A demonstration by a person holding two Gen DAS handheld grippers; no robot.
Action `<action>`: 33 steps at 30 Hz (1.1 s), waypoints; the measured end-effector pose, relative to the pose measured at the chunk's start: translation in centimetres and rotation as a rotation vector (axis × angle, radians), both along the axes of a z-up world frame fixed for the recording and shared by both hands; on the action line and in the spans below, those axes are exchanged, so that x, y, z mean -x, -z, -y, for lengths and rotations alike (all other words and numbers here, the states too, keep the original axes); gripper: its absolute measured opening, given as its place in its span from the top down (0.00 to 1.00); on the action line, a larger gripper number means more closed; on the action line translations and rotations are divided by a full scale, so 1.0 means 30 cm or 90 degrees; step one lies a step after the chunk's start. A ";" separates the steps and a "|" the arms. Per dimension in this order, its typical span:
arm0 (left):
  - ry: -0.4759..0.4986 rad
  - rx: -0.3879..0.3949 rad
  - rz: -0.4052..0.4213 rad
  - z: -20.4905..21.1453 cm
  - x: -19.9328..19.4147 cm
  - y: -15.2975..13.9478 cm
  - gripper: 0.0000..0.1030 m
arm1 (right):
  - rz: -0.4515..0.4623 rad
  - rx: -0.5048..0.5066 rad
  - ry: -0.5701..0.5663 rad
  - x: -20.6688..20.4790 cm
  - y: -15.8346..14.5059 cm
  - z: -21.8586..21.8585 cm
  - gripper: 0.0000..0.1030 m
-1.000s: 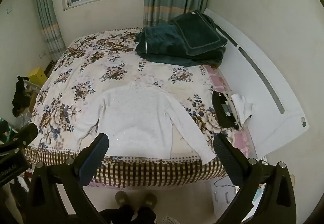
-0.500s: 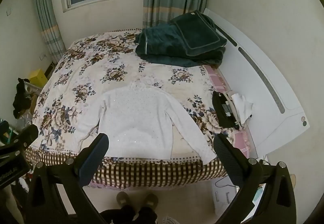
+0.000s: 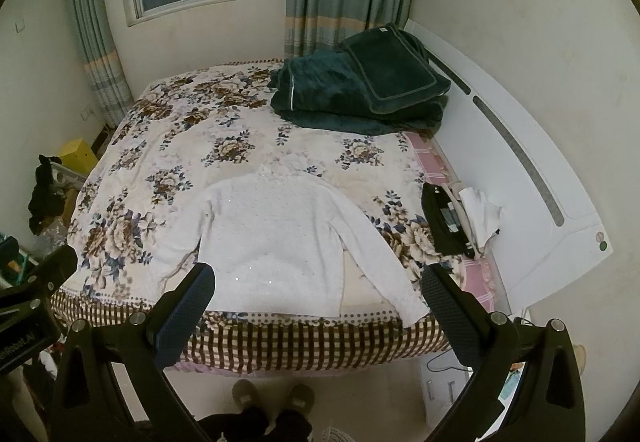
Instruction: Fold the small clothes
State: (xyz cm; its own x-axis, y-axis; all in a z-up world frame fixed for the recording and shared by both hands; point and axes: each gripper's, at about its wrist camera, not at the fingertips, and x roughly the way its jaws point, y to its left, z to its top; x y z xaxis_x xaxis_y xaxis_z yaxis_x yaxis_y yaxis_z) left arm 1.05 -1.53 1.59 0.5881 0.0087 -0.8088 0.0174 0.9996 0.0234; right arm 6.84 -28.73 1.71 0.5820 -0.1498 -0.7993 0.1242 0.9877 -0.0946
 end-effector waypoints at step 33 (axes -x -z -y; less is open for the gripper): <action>0.003 0.000 0.010 0.006 -0.037 -0.067 0.00 | 0.002 -0.012 -0.005 0.009 -0.020 -0.085 0.00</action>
State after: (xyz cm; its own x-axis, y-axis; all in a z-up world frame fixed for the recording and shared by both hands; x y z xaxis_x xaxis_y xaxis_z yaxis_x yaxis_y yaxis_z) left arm 2.17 -1.72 3.61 0.6003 0.0067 -0.7998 0.0211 0.9995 0.0243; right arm 6.57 -26.17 2.30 0.5850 -0.1295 -0.8006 0.1166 0.9903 -0.0749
